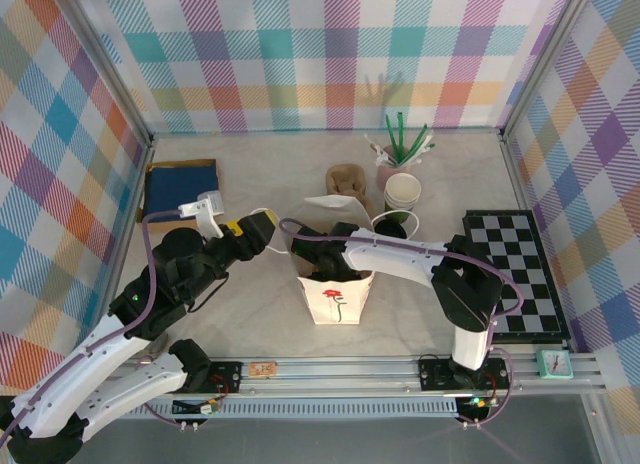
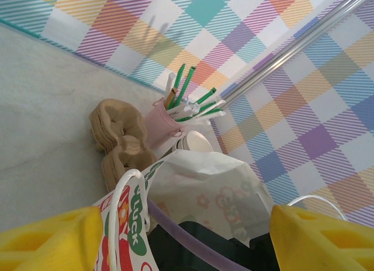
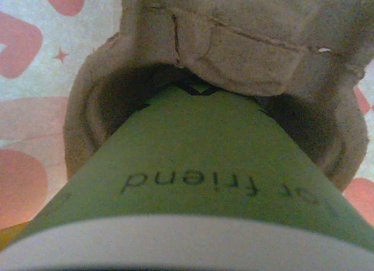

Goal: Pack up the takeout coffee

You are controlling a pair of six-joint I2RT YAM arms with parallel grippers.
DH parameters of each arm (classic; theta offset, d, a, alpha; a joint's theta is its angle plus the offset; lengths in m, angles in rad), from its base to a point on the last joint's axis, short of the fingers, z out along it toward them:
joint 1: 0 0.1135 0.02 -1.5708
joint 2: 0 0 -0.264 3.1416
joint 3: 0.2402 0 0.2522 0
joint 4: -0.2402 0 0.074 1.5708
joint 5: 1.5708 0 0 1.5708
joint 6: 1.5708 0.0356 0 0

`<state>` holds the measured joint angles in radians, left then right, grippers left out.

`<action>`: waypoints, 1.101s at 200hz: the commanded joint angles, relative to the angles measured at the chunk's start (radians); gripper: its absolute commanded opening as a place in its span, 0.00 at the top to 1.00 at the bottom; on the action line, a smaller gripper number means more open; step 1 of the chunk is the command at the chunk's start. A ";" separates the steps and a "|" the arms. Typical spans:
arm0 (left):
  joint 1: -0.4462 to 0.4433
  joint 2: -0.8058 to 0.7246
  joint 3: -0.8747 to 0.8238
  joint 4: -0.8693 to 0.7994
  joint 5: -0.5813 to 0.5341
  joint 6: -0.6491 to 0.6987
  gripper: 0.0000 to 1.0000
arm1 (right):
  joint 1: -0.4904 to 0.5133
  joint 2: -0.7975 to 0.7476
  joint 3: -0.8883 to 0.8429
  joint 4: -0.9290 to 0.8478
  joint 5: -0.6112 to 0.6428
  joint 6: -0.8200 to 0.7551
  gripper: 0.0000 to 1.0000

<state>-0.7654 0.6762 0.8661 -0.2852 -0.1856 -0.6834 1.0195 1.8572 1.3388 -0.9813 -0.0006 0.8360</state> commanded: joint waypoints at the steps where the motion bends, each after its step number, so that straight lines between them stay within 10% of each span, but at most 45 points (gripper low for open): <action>1: -0.013 -0.019 -0.013 0.017 -0.017 0.019 0.25 | -0.008 0.199 -0.111 0.168 0.105 0.032 0.57; 142: -0.012 -0.033 -0.008 -0.019 -0.016 0.019 0.23 | -0.007 0.181 -0.101 0.156 0.111 0.027 0.53; 220: -0.011 -0.031 0.002 -0.032 -0.017 0.024 0.22 | 0.004 0.159 -0.069 0.123 0.127 0.020 0.27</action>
<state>-0.7654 0.6544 0.8661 -0.3145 -0.1860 -0.6827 1.0225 1.8599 1.3449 -0.9836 0.0029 0.8471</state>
